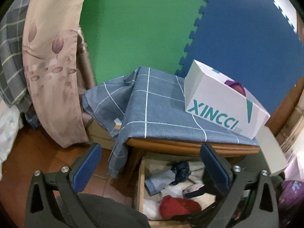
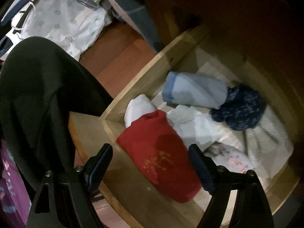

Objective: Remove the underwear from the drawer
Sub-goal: 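Reach the right gripper into the drawer and grasp the red underwear, then lift the red underwear and carry it over the shoe box with the right gripper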

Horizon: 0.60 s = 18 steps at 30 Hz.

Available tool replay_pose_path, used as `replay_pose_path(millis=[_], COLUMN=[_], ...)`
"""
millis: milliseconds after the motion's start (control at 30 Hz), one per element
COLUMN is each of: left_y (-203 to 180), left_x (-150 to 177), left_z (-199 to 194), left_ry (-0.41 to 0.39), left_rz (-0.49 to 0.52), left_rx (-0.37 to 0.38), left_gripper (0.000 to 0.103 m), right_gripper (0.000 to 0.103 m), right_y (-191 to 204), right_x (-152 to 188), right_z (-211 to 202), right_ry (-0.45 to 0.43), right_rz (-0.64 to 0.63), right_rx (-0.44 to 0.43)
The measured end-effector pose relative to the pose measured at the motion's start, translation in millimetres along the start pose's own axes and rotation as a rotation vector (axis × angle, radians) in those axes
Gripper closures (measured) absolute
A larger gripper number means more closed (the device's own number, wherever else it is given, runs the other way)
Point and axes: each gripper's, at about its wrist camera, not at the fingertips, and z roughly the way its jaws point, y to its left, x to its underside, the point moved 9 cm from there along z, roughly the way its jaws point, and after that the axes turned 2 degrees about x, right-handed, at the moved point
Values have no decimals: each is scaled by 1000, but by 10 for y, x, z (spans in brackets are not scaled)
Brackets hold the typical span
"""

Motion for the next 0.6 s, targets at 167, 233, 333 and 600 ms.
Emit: replay_pose_path(millis=[167, 233, 333, 600], left_y=[34, 33, 43, 78], left_x=[-8, -10, -10, -1], left_z=[-12, -7, -18, -18], left_ry=[-2, 0, -2, 7], left_rz=[-28, -27, -28, -38], left_rx=[16, 17, 17, 11], left_gripper=[1, 1, 1, 1], right_gripper=[19, 19, 33, 63], right_y=[-79, -135, -167, -219], right_x=[19, 31, 51, 235], right_z=[283, 355, 365, 11], right_ry=[105, 122, 122, -3], right_rz=[3, 22, 31, 28], right_rx=[35, 31, 10, 40])
